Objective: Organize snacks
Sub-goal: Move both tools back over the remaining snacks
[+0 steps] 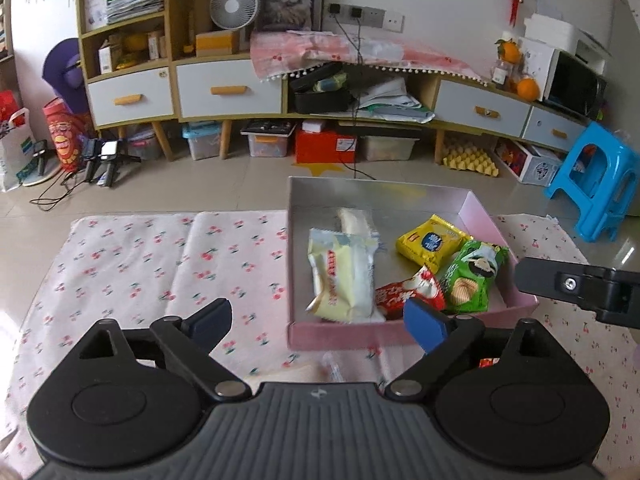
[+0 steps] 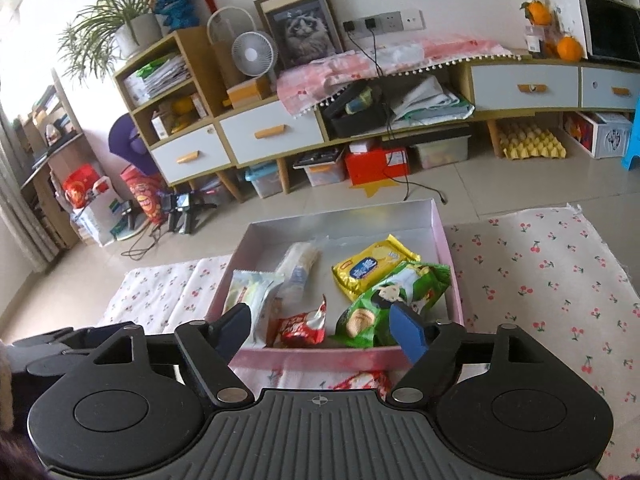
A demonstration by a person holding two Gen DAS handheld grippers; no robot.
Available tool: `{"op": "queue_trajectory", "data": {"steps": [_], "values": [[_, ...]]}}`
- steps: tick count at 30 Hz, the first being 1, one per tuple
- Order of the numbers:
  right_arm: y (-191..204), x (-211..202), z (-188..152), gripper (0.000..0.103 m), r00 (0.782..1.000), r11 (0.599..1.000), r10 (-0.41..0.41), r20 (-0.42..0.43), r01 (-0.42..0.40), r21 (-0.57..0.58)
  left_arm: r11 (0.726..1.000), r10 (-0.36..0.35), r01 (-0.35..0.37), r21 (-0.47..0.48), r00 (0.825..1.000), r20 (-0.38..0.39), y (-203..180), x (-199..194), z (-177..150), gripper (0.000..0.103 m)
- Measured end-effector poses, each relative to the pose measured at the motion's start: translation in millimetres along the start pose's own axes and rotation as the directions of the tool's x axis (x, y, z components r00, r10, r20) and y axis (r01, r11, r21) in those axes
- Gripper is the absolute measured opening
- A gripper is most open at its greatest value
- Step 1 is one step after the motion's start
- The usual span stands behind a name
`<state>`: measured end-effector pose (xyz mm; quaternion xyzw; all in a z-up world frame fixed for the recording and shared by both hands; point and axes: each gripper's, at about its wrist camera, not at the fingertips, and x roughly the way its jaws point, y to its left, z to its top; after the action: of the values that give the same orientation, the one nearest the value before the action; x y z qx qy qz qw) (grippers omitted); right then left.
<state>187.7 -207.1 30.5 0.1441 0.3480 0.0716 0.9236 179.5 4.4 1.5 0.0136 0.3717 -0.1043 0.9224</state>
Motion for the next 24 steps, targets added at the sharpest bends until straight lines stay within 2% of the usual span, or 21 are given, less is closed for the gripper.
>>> {"op": "queue_trajectory", "data": {"steps": [6, 8, 9, 14, 18, 24], "values": [[10, -15, -8, 0.082, 1.000, 0.999, -0.004, -0.015, 0.003, -0.035, 1.000, 0.012, -0.012, 0.004, 0.999, -0.042, 5, -13, -5, 0.098], [13, -20, -10, 0.086, 1.000, 0.999, -0.002, -0.016, 0.001, -0.044, 1.000, 0.021, -0.020, 0.015, 0.999, -0.047, 5, -18, -7, 0.102], [14, -23, -11, 0.089, 1.000, 0.999, 0.000, -0.015, -0.001, -0.049, 0.999, 0.026, -0.025, 0.019, 0.998, -0.049, 5, -21, -9, 0.102], [21, -32, -19, 0.091, 1.000, 0.997, 0.014, -0.013, -0.015, -0.079, 0.999, 0.037, -0.033, 0.042, 0.995, -0.092, 8, -27, -17, 0.102], [24, -32, -32, 0.096, 1.000, 0.994, 0.025, -0.014, -0.026, -0.106, 0.998, 0.033, -0.029, 0.057, 0.997, -0.067, 12, -32, -32, 0.102], [34, -29, -54, 0.096, 0.999, 0.972, 0.002, -0.045, -0.013, -0.236, 0.979, 0.086, -0.071, 0.190, 0.994, -0.067, 19, -32, -51, 0.102]]}}
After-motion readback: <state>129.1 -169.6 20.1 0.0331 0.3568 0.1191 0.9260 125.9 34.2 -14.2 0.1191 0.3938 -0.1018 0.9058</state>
